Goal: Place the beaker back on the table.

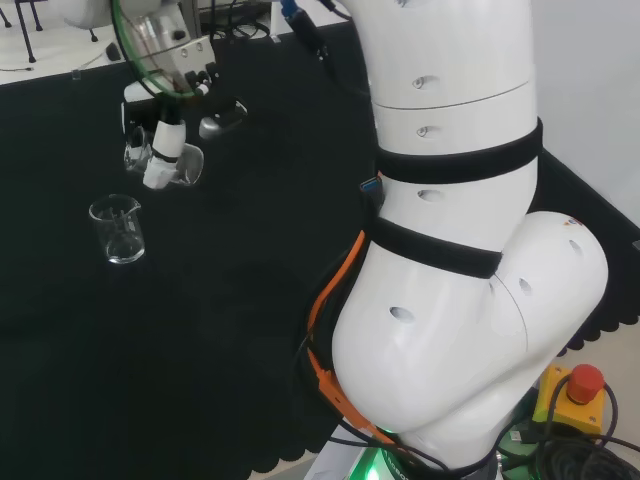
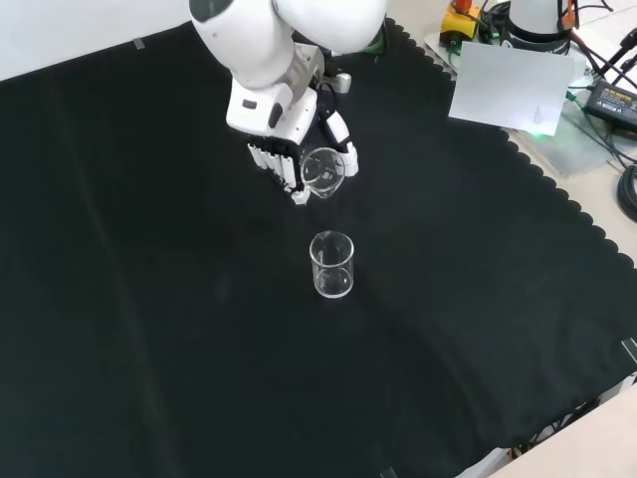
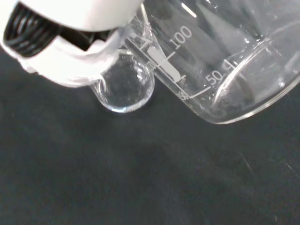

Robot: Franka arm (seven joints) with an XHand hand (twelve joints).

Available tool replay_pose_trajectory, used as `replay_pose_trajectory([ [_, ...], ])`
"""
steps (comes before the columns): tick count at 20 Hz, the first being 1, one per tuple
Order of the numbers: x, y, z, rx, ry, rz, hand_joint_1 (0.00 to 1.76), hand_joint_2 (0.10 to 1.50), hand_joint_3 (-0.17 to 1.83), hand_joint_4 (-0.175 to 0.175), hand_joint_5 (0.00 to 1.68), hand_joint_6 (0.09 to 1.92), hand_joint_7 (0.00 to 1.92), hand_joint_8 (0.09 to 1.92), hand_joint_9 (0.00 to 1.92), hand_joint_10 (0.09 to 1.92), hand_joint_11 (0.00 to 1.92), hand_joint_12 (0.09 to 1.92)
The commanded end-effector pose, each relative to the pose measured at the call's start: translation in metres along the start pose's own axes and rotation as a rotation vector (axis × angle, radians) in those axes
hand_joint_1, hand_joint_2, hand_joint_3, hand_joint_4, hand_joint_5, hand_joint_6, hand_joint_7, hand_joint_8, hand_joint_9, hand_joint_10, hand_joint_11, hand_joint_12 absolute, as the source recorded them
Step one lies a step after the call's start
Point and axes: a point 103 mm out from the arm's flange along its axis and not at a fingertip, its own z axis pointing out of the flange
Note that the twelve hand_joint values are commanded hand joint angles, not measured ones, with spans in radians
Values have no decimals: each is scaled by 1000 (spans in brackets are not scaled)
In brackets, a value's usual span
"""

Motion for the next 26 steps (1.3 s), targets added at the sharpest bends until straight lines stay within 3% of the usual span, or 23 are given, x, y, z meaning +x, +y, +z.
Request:
replay_pose_trajectory([
  [1, -13, -5, 2, -70, 63, -19, 1147, 661, 596, 175, 1344, 513, 1814, 87, 1720, 87, 1272, 806],
  [11, -36, -6, 23, -168, 198, -51, 1147, 664, 594, 175, 1341, 519, 1813, 87, 1717, 87, 1271, 809],
  [19, -52, -7, 62, -263, 359, -81, 1146, 667, 591, 175, 1335, 527, 1807, 87, 1710, 87, 1265, 811],
  [26, -57, -3, 88, -323, 456, -102, 1145, 668, 589, 175, 1333, 533, 1796, 87, 1692, 87, 1260, 815],
])
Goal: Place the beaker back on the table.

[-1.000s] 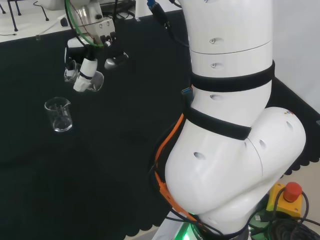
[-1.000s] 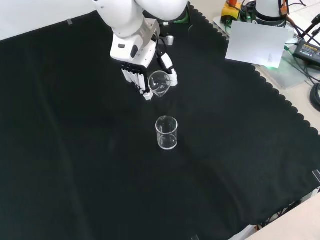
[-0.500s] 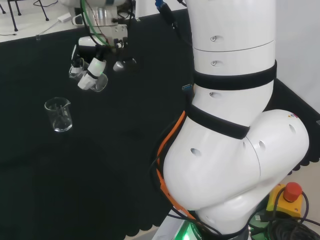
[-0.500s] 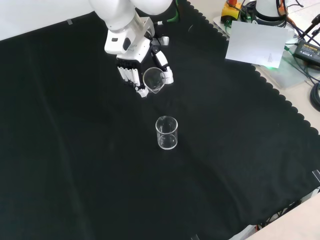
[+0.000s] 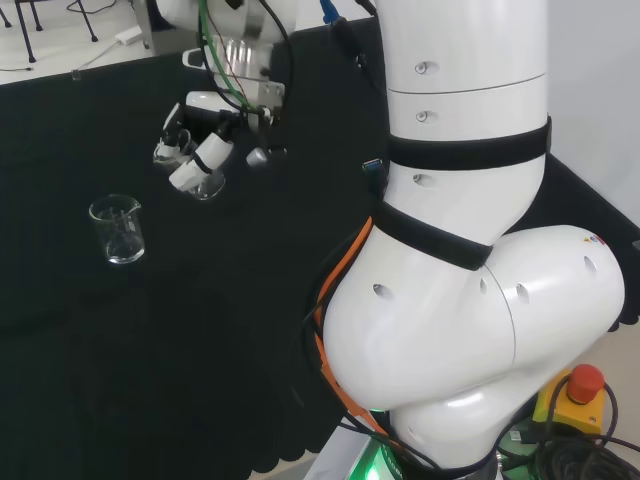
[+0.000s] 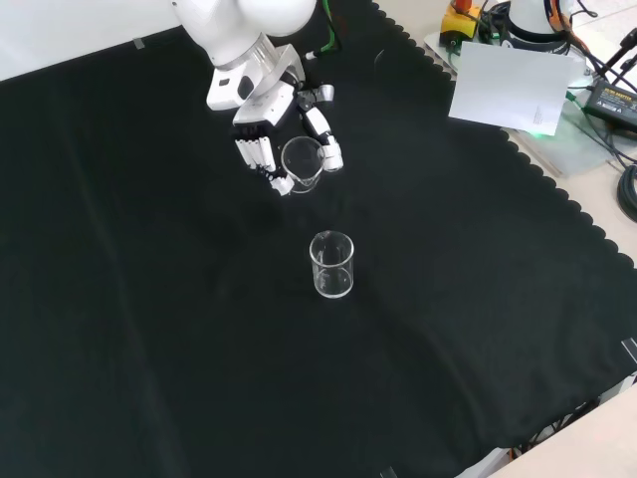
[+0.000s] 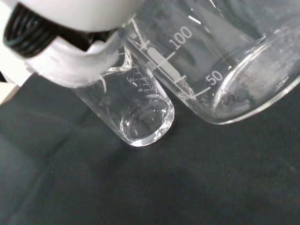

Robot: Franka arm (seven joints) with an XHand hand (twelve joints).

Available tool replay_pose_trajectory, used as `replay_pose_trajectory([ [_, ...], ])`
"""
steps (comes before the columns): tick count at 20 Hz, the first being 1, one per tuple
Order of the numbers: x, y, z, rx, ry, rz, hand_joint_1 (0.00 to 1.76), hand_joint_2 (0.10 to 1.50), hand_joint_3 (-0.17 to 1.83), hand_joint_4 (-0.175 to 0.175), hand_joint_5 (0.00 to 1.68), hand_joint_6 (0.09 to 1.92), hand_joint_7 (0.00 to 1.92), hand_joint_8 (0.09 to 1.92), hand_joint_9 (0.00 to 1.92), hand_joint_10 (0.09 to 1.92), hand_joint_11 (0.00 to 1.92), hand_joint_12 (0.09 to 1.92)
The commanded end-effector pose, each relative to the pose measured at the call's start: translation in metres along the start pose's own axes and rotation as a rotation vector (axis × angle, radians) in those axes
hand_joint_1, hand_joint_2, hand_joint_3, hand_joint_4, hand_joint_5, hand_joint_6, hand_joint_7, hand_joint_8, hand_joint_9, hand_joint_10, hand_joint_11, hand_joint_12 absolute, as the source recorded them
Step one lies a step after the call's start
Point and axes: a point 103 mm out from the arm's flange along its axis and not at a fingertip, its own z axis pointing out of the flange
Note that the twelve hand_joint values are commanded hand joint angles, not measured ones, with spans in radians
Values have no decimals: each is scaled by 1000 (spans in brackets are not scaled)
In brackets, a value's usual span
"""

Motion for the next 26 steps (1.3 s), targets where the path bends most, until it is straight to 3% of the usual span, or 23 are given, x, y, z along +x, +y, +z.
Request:
replay_pose_trajectory([
  [1, -16, -4, 25, -57, 98, -10, 1145, 668, 589, 175, 1333, 533, 1798, 87, 1689, 87, 1259, 816],
  [14, -26, -9, 62, -101, 140, -8, 1157, 644, 596, 175, 1398, 410, 1789, 87, 1669, 87, 1236, 852],
  [26, -26, 15, 80, -152, 150, -17, 1165, 634, 586, 175, 1463, 274, 1732, 87, 1655, 87, 1221, 864],
])
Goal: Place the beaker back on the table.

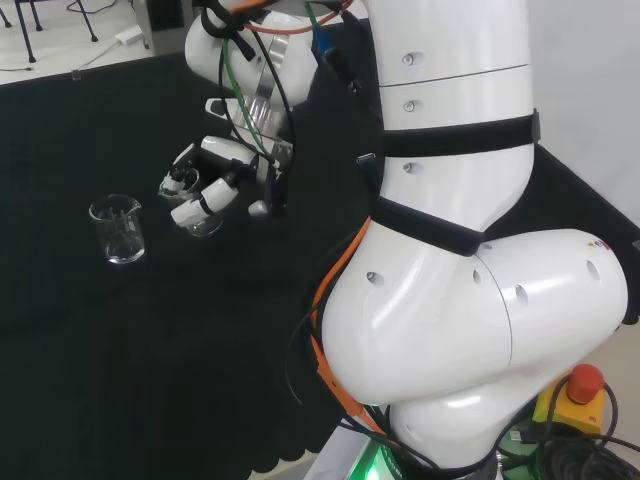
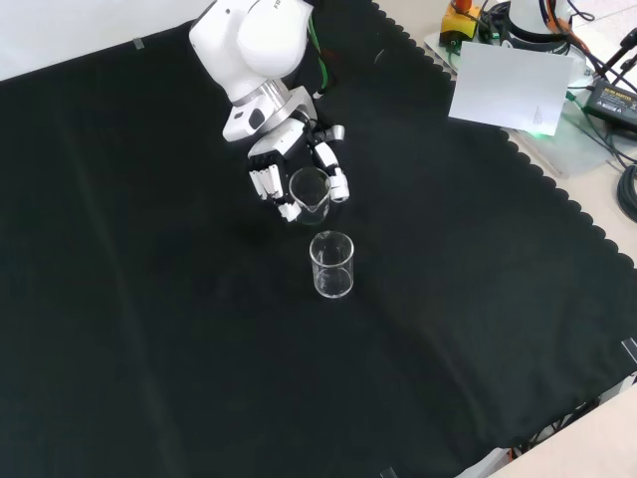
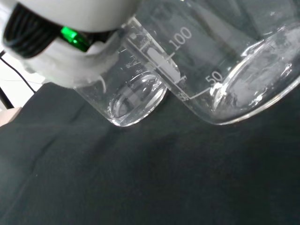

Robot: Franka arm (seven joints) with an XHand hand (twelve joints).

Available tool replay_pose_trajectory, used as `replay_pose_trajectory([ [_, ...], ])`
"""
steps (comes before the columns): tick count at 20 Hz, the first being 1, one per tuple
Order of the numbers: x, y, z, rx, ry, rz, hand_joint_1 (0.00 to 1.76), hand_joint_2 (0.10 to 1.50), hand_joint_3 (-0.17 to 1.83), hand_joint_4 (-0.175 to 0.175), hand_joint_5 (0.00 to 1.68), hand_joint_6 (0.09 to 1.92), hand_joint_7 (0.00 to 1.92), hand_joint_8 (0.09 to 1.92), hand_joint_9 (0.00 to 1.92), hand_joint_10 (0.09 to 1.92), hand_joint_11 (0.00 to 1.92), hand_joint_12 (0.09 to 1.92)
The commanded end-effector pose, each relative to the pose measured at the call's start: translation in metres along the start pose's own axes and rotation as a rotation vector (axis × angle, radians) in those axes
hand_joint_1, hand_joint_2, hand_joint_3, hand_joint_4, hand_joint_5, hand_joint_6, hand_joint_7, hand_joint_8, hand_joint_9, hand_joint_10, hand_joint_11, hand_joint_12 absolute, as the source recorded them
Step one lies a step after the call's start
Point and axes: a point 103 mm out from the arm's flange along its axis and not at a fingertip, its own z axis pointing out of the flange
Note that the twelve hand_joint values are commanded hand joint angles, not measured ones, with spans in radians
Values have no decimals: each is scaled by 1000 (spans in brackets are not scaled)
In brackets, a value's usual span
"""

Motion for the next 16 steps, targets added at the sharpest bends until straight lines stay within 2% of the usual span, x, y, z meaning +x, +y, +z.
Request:
replay_pose_trajectory([
  [1, -3, 9, 5, -20, 21, -9, 1165, 634, 585, 175, 1465, 270, 1730, 87, 1654, 87, 1220, 863],
  [16, -14, 12, 8, -79, 27, 13, 1171, 621, 596, 168, 1515, 172, 1647, 87, 1598, 87, 1150, 899],
])
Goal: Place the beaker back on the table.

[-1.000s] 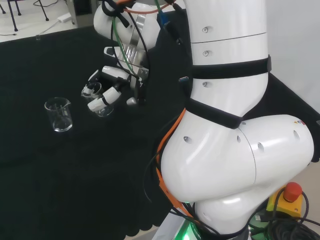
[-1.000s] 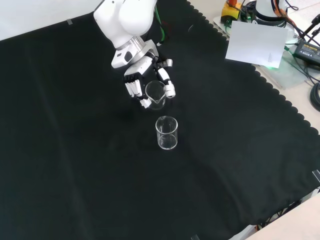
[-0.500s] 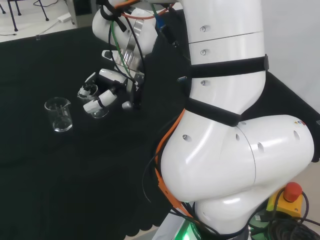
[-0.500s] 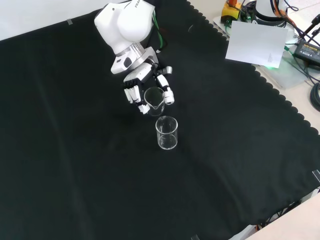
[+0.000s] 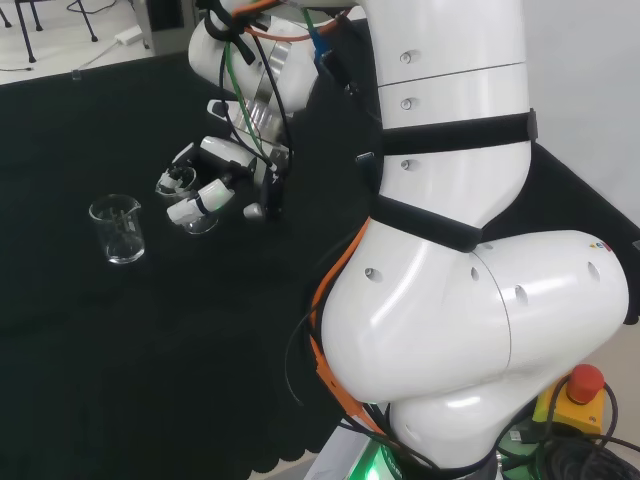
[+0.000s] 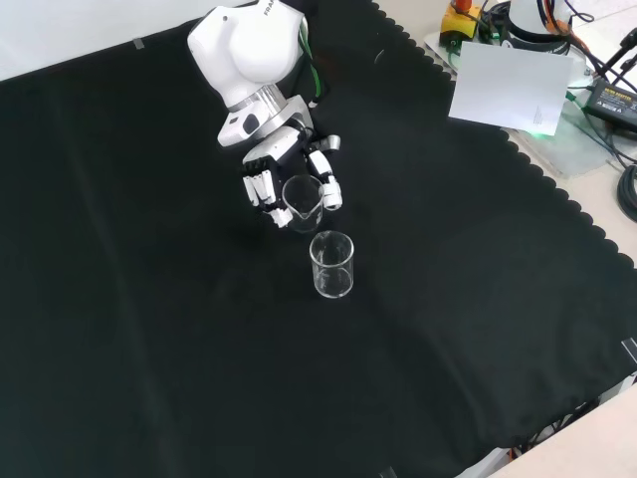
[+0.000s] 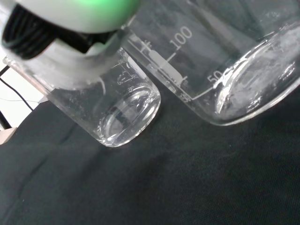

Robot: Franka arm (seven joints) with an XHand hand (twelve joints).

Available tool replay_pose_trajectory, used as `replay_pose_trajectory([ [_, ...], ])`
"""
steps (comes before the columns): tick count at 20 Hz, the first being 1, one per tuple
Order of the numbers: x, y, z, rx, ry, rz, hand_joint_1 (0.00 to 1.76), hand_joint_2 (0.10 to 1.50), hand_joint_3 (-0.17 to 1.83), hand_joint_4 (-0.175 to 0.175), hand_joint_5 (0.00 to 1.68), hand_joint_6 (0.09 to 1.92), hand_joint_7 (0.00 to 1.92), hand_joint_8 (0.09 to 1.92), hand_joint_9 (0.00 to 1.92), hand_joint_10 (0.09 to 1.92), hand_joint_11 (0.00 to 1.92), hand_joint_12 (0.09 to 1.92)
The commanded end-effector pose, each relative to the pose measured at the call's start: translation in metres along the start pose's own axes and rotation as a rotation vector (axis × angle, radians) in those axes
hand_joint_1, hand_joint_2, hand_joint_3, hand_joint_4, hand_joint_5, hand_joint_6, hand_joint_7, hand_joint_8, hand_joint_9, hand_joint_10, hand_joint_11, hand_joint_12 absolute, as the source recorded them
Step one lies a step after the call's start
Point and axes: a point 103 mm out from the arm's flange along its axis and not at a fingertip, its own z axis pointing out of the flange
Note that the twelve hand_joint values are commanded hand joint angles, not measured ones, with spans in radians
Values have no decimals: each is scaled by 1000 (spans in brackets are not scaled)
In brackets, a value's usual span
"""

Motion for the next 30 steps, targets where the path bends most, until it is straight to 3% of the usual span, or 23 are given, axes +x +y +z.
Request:
replay_pose_trajectory([
  [1, -5, 0, 3, -28, 6, 7, 1171, 620, 596, 167, 1515, 171, 1645, 87, 1596, 87, 1150, 900],
  [28, -32, -14, 10, -73, -14, 84, 1175, 618, 600, 145, 1526, 151, 1583, 87, 1556, 87, 1140, 903],
  [30, -33, -15, 9, -71, 1, 84, 1178, 633, 577, 110, 1524, 142, 1570, 87, 1546, 87, 1135, 906],
])
